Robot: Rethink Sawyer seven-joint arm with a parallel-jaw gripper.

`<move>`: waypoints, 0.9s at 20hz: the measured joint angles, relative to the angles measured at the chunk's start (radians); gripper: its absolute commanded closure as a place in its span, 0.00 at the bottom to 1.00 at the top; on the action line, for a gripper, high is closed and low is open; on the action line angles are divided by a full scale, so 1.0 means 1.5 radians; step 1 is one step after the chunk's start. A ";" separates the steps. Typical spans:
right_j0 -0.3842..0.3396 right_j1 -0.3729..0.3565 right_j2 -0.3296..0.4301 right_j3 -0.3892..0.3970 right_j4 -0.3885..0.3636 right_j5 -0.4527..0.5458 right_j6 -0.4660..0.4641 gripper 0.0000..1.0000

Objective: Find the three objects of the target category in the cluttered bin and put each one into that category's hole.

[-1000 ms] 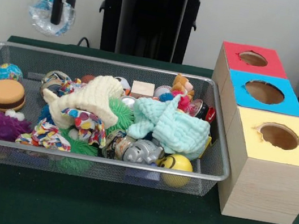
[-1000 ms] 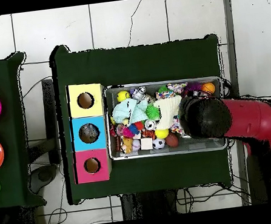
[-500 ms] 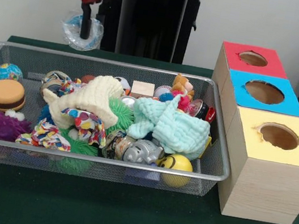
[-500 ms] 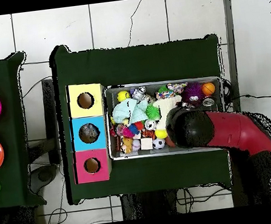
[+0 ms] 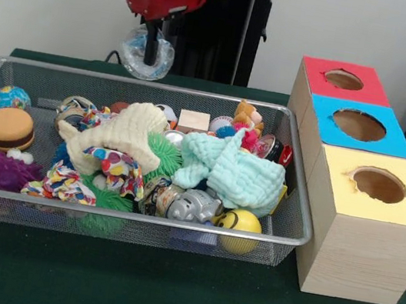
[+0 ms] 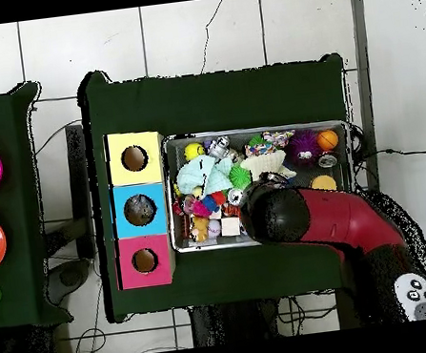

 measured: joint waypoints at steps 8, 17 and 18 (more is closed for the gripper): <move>0.053 -0.001 -0.027 0.035 0.038 -0.001 0.051 1.00; 0.122 -0.013 -0.062 0.062 0.082 -0.004 0.115 1.00; 0.127 -0.014 -0.064 0.063 0.085 -0.004 0.119 1.00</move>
